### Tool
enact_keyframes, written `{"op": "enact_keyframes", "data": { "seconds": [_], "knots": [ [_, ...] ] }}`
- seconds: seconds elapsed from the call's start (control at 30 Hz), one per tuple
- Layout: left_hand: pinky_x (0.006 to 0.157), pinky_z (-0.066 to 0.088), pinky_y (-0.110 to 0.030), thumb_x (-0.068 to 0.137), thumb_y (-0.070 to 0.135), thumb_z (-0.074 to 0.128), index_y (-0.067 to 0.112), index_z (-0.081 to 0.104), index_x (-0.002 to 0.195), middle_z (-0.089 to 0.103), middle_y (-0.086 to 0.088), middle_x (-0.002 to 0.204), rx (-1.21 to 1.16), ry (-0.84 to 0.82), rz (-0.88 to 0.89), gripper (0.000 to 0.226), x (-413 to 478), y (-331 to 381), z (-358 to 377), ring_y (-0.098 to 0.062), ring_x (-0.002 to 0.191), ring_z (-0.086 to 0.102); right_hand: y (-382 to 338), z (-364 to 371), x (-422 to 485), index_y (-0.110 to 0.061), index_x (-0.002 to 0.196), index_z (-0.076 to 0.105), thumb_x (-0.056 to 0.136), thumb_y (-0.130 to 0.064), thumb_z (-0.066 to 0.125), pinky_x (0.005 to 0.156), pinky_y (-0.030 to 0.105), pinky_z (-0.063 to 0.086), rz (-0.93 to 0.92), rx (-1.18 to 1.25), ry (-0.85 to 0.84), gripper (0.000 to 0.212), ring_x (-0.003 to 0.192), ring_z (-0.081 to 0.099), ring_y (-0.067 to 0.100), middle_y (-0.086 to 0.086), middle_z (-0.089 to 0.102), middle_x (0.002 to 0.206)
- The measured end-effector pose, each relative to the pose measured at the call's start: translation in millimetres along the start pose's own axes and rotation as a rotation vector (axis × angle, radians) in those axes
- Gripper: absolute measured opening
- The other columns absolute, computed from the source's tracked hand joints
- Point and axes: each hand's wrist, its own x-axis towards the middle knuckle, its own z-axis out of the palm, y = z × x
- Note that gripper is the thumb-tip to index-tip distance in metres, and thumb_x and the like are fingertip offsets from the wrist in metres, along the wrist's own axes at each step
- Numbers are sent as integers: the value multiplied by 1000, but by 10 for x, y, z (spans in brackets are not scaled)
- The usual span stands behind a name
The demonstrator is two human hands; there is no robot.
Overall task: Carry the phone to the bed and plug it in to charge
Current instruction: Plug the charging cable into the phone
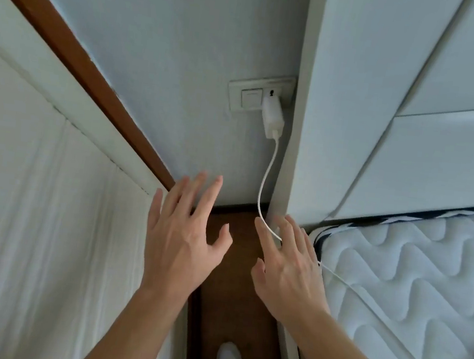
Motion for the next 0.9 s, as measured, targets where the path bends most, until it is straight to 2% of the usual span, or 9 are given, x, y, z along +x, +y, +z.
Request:
{"op": "enact_keyframes", "data": {
  "seconds": [0.17, 0.27, 0.4, 0.5, 0.63, 0.77, 0.9],
  "knots": [
    [110, 40, -59, 86, 41, 62, 22, 43, 151, 49, -7, 153, -39, -112, 83, 70, -410, 558, 317, -31, 139, 47, 611, 39, -672, -19, 145, 43, 82, -20, 52, 114, 53, 35, 50, -31, -9, 64, 141, 37, 33, 14, 46, 146],
    [106, 42, -58, 85, 42, 56, 20, 45, 149, 50, -7, 151, -75, -175, 157, 69, -563, 1079, 493, -31, 136, 48, 1097, -27, -1160, -19, 143, 44, 82, -18, 60, 113, 55, 37, 143, -41, -10, 64, 140, 40, 35, 16, 48, 146],
    [110, 41, -56, 87, 45, 51, 20, 43, 151, 50, -6, 152, -139, -274, 272, 69, -865, 1866, 639, -27, 138, 47, 1747, -209, -1905, -22, 145, 40, 84, -28, 65, 117, 55, 32, 304, -63, -57, 66, 144, 36, 35, 15, 44, 151],
    [108, 41, -48, 86, 45, 51, 17, 45, 149, 54, -7, 148, -172, -344, 380, 69, -1129, 2353, 797, -26, 132, 52, 2170, -291, -2449, -20, 144, 46, 82, -30, 69, 115, 54, 35, 408, -72, -39, 66, 140, 42, 34, 15, 51, 145],
    [108, 46, -52, 84, 39, 64, 17, 41, 149, 56, -9, 146, -176, -430, 486, 72, -1387, 2840, 1040, -29, 132, 54, 2667, -272, -3120, -20, 144, 47, 84, -31, 68, 113, 53, 39, 577, -59, -29, 64, 138, 45, 34, 13, 52, 144],
    [110, 43, -48, 86, 39, 65, 18, 44, 149, 54, -7, 147, -162, -473, 560, 69, -1335, 3216, 1335, -26, 134, 52, 3049, -175, -3575, -19, 141, 48, 83, -31, 71, 108, 55, 44, 746, -34, -24, 63, 132, 51, 35, 13, 57, 139],
    [111, 43, -51, 87, 40, 63, 21, 46, 148, 52, -4, 150, -94, -505, 661, 66, -1092, 3532, 1687, -26, 136, 50, 3407, -42, -3703, -16, 138, 53, 81, -28, 74, 101, 55, 49, 838, -24, 16, 62, 125, 55, 38, 16, 60, 133]
  ]
}}
